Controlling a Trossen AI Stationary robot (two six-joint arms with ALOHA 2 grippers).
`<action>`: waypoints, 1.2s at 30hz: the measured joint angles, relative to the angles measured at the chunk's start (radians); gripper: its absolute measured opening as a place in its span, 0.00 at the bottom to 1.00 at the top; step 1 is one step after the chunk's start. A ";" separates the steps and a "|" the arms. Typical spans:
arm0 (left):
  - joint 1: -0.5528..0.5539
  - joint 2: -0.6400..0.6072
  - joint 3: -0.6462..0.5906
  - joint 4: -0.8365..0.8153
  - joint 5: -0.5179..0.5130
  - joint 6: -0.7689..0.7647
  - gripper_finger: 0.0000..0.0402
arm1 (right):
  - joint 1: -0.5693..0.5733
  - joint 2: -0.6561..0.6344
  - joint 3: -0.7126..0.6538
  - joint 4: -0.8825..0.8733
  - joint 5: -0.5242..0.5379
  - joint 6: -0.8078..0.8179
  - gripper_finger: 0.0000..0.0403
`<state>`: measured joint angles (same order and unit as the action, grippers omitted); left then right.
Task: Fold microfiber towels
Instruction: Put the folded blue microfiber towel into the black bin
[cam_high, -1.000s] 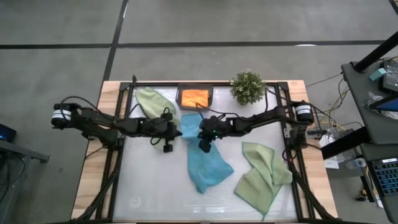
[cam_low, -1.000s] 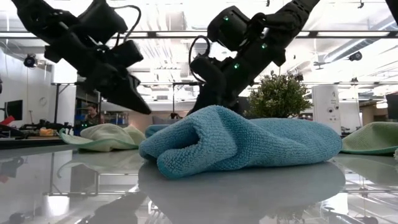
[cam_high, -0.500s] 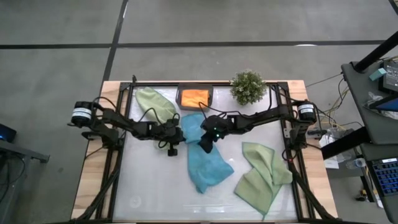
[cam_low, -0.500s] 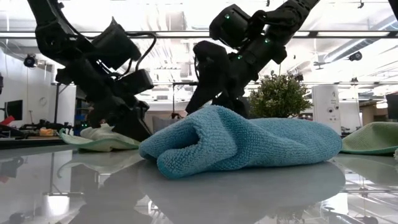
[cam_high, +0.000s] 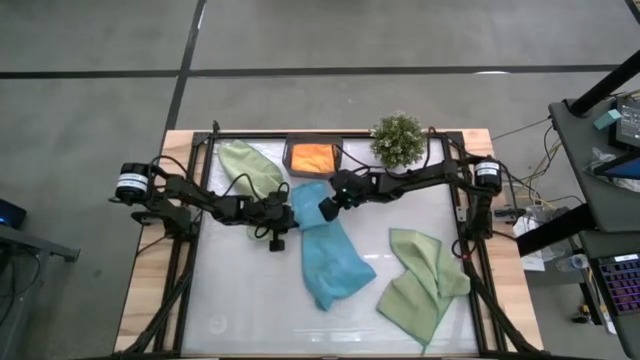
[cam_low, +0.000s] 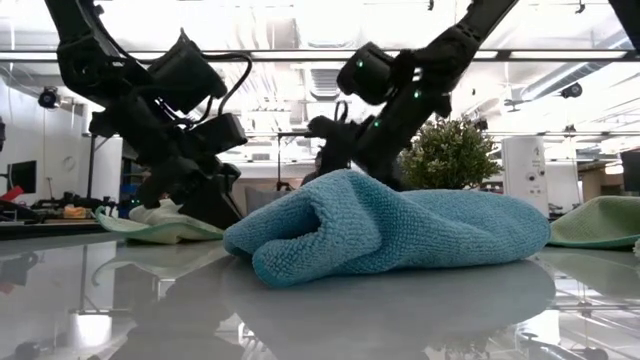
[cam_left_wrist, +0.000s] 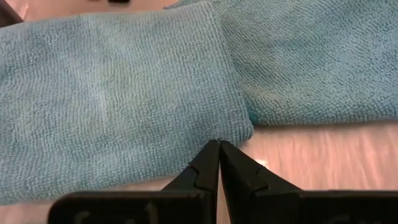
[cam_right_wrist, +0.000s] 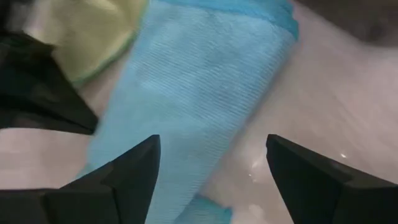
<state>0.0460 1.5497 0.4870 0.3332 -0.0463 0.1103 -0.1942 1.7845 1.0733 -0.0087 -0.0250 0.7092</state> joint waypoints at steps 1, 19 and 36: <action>0.000 0.000 0.000 0.000 0.000 0.002 0.00 | -0.003 0.011 0.000 0.003 0.000 0.001 0.70; 0.000 0.001 -0.002 0.002 -0.001 0.002 0.00 | 0.000 0.084 0.001 0.239 -0.035 -0.010 0.67; 0.000 0.001 -0.002 0.010 -0.006 0.002 0.00 | 0.002 0.165 0.000 0.364 -0.033 -0.026 0.60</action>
<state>0.0463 1.5509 0.4847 0.3433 -0.0519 0.1127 -0.1925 1.9497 1.0737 0.3554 -0.0577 0.6827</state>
